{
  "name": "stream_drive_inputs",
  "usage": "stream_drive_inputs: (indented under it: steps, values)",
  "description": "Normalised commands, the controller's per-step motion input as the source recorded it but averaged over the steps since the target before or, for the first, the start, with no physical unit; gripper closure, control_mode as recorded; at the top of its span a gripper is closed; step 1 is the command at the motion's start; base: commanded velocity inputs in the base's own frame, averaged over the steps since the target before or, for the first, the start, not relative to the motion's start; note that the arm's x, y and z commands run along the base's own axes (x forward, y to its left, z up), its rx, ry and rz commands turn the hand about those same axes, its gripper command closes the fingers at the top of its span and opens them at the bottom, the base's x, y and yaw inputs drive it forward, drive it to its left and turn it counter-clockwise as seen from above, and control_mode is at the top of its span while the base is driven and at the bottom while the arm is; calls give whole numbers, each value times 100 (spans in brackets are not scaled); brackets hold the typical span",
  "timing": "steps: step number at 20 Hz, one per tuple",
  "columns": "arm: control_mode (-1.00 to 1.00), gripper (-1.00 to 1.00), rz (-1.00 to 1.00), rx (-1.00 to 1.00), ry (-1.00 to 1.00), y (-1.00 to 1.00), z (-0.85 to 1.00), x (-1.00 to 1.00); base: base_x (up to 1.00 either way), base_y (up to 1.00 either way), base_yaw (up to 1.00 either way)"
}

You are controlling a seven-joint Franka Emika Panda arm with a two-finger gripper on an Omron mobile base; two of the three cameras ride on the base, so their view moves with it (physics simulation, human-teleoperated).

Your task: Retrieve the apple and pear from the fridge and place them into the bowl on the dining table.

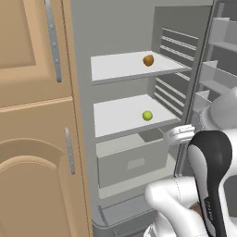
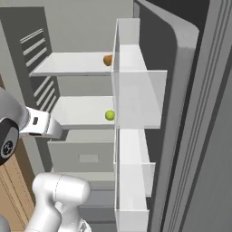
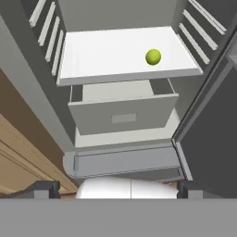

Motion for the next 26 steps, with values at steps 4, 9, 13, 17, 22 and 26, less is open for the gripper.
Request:
stream_drive_inputs:
  steps: [4, 9, 13, 17, 22, 26]
  values:
    - [100, -100, 0, 0, 0, 0, 0, 0, 69, -16, 0]
    - [100, -100, 0, 0, 0, 0, 0, 0, 51, -19, 0]
    - [-100, -100, 0, 0, 0, 0, 0, 19, 10, -3, 0]
    - [-100, -100, -1, 0, -4, 0, 11, 14, 0, 0, 0]
    - [-100, -100, -2, 0, -11, 0, 31, 14, 0, 0, 0]
    - [-100, -100, -3, 0, -14, 0, 42, 18, 0, 0, 0]
